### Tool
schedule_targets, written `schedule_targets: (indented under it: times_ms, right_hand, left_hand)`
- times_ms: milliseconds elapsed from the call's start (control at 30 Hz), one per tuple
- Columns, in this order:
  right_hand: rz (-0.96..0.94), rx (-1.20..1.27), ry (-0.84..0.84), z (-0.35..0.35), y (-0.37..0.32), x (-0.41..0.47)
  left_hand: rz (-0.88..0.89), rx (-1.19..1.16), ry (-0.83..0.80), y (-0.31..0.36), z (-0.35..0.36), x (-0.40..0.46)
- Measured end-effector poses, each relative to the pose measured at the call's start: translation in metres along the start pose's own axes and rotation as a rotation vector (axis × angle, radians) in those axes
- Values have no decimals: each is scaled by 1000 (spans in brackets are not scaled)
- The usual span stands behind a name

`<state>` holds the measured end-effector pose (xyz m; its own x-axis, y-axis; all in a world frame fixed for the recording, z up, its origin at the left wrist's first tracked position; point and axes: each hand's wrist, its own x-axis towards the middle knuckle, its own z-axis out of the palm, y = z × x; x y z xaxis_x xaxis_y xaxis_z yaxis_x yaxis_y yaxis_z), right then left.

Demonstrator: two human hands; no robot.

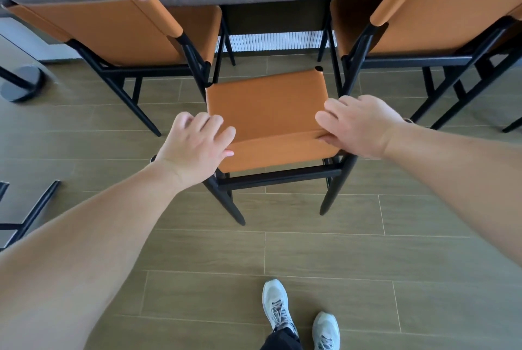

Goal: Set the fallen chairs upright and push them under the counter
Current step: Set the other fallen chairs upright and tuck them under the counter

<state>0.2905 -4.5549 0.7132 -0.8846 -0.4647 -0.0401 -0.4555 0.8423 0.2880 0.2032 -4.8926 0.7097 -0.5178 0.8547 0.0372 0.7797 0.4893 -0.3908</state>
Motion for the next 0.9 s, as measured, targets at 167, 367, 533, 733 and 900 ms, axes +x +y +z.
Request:
schedule_targets:
  times_ms: [167, 367, 533, 733, 900]
  right_hand:
    - [52, 21, -38, -8, 26, 24]
    - [87, 145, -79, -14, 19, 35]
    - [129, 165, -132, -9, -11, 41]
    - [164, 115, -107, -13, 0, 59]
    - [183, 37, -96, -24, 26, 77]
  left_hand:
    - [4, 37, -2, -27, -2, 26]
    - [43, 16, -56, -46, 0, 31]
    - [107, 25, -94, -62, 13, 22]
    - [138, 68, -11, -85, 19, 34]
    - [103, 93, 46, -101, 16, 53]
